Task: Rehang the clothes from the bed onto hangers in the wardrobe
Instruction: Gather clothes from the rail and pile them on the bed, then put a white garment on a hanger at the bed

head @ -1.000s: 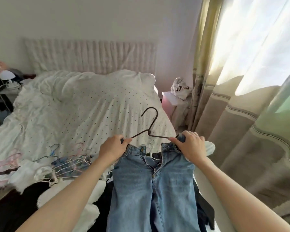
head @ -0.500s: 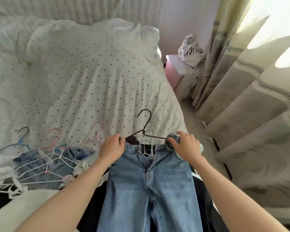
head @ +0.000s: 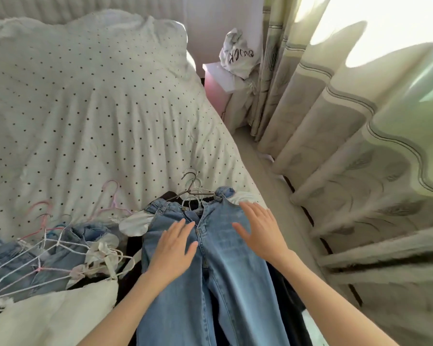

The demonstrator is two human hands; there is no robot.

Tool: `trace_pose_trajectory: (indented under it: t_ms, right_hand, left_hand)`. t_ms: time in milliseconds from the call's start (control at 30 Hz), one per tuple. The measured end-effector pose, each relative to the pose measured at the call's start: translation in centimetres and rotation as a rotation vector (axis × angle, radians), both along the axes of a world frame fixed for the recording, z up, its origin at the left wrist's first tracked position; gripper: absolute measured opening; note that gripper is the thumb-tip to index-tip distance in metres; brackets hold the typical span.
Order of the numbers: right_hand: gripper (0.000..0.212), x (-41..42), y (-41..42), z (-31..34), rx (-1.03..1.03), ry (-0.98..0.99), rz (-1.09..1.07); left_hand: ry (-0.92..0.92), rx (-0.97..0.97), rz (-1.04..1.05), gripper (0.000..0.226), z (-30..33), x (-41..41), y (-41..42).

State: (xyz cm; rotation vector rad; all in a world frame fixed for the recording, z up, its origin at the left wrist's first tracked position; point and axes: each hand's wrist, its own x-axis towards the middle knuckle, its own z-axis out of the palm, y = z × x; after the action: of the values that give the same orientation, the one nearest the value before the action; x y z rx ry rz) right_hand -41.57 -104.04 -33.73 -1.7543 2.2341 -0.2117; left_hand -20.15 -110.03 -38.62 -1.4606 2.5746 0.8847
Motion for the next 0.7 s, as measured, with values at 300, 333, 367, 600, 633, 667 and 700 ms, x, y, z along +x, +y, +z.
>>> trace_pose_trajectory:
  t_ms: [300,333,367,600,633,667,700]
  right_hand:
    - [0.095,-0.4,20.9,5.4,-0.099,0.009,-0.381]
    - [0.096,-0.3,24.1,5.6,-0.102,0.007,-0.442]
    - [0.097,-0.2,27.2,5.9,-0.101,0.010,-0.499]
    - [0.096,3.2,48.1,9.4,-0.182,0.118,-0.913]
    - [0.092,4.6,51.1,9.9,-0.197,0.126,-0.976]
    - [0.087,6.2,54.1,10.3,-0.203,0.130,-1.041]
    - [0.082,7.8,57.1,10.7,-0.211,0.137,-1.104]
  left_hand:
    - [0.145,-0.188,-0.368,0.060,7.1,-5.5,11.9]
    - [0.161,-0.208,-0.425,0.059,7.3,-6.2,13.9]
    - [0.159,-0.219,-0.492,0.060,7.4,-6.8,16.1]
    - [0.216,-0.282,-0.911,0.064,10.4,-10.0,32.1]
    - [0.238,-0.272,-0.975,0.063,10.7,-10.0,34.7]
    - [0.259,-0.256,-1.041,0.059,11.0,-9.9,37.4]
    - [0.274,-0.239,-1.099,0.055,11.3,-9.8,40.0]
